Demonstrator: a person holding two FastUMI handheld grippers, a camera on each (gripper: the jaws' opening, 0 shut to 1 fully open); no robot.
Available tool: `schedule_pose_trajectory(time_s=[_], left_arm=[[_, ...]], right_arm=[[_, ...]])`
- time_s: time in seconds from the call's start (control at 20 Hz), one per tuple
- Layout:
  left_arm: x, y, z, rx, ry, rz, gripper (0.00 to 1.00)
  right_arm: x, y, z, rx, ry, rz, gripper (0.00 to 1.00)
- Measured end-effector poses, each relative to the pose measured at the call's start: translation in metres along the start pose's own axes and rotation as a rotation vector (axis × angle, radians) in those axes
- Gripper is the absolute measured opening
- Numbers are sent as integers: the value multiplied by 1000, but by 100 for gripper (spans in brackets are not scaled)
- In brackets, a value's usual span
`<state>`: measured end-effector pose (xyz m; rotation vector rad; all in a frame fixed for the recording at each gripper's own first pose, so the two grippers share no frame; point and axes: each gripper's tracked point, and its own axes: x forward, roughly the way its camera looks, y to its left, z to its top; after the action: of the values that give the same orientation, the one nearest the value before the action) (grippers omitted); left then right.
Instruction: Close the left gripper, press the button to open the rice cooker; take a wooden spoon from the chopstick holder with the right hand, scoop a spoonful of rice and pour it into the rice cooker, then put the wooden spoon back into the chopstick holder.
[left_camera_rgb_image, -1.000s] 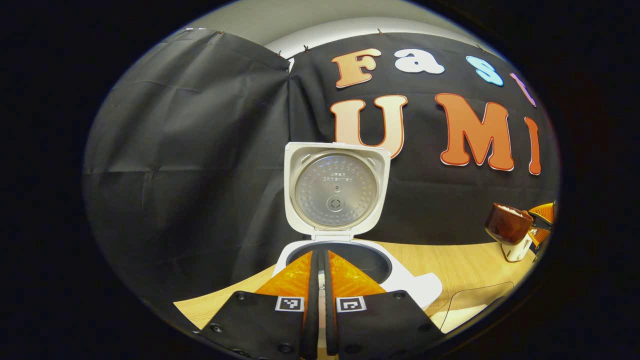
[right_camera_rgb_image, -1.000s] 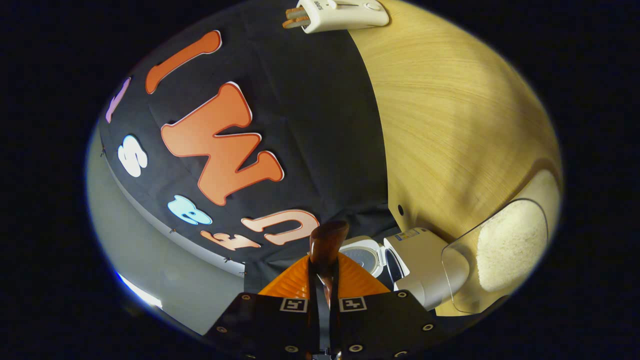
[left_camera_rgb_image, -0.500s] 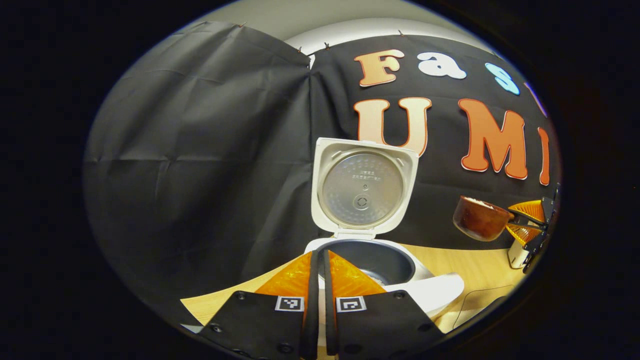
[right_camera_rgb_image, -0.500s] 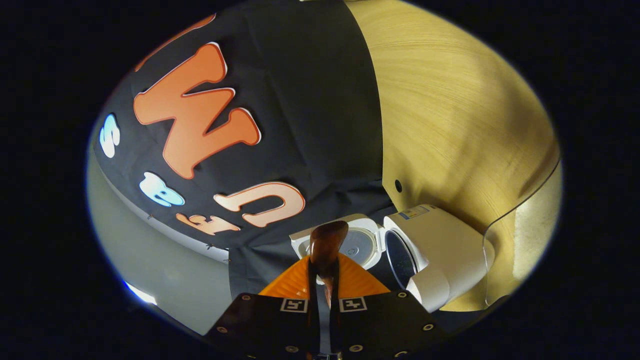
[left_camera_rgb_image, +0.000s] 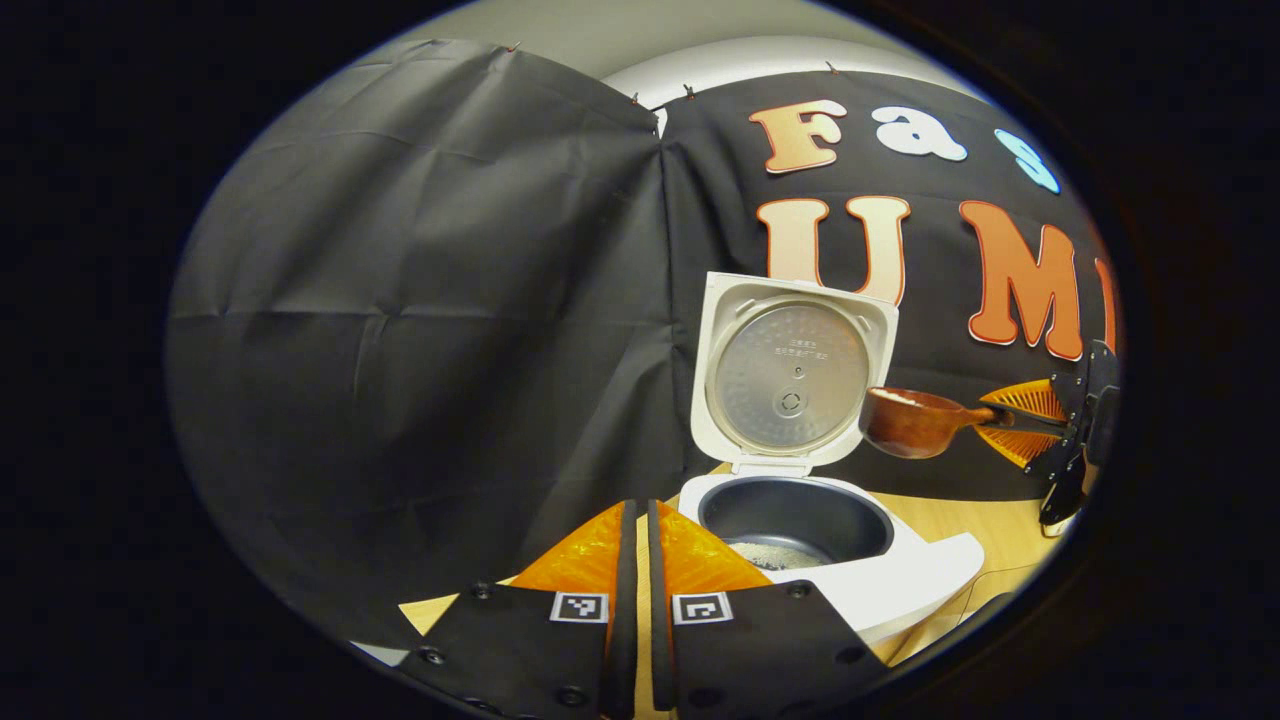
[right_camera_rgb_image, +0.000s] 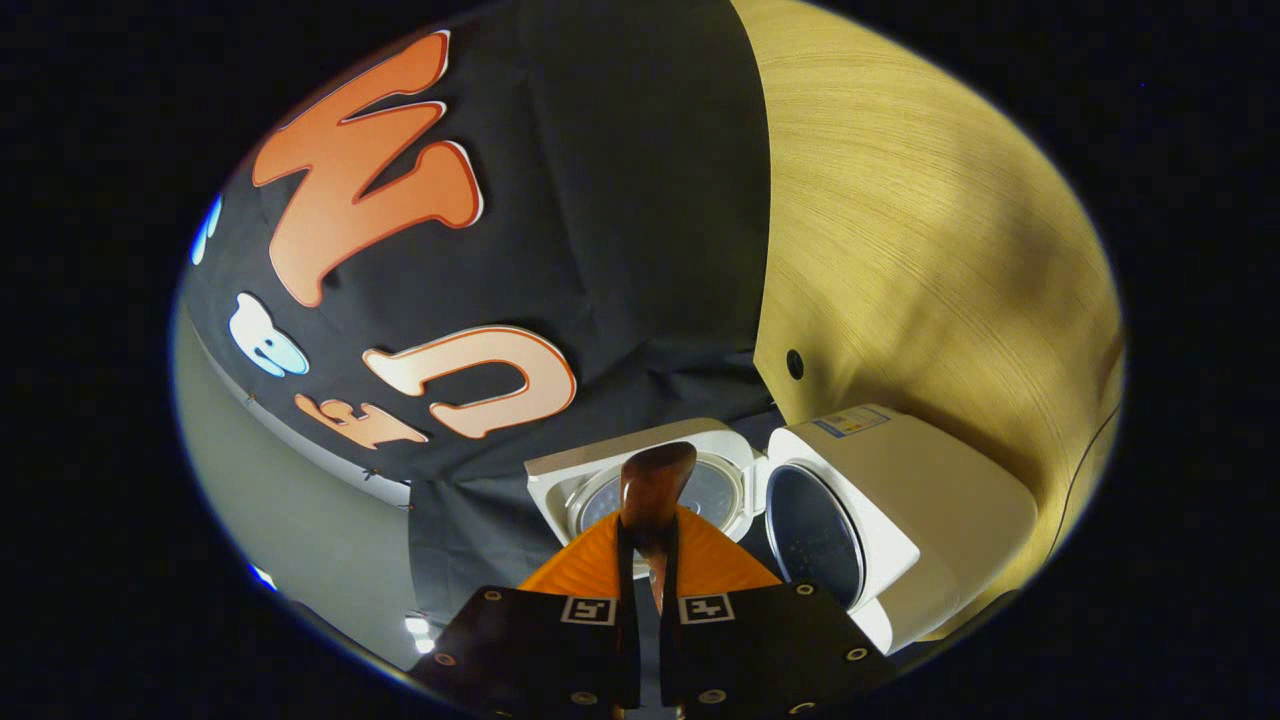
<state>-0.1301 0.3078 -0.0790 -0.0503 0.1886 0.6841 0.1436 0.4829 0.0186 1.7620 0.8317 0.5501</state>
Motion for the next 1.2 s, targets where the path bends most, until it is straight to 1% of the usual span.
schedule_pose_trajectory(time_s=[0.15, 0.25, 0.4, 0.5, 0.65, 0.9, 1.2], left_arm=[[5, 11, -7, 0, 16, 20, 10], [8, 15, -12, 0, 27, 27, 10], [12, 19, -17, -1, 38, 33, 10], [14, 21, -20, 2, 44, 40, 10], [13, 24, -22, 4, 49, 45, 10], [13, 28, -22, 7, 50, 51, 10], [10, 33, -21, 23, 57, 73, 10]], right_arm=[[15, -17, 1, -66, -25, -49, 8], [21, -22, 1, -115, -36, -65, 8], [26, -20, 3, -226, -53, -66, 8], [29, -13, 2, -309, -61, -48, 8], [31, -2, 1, -400, -61, -26, 8], [33, 7, 5, -512, -68, -12, 8], [33, 10, 23, -631, -115, -28, 8]])
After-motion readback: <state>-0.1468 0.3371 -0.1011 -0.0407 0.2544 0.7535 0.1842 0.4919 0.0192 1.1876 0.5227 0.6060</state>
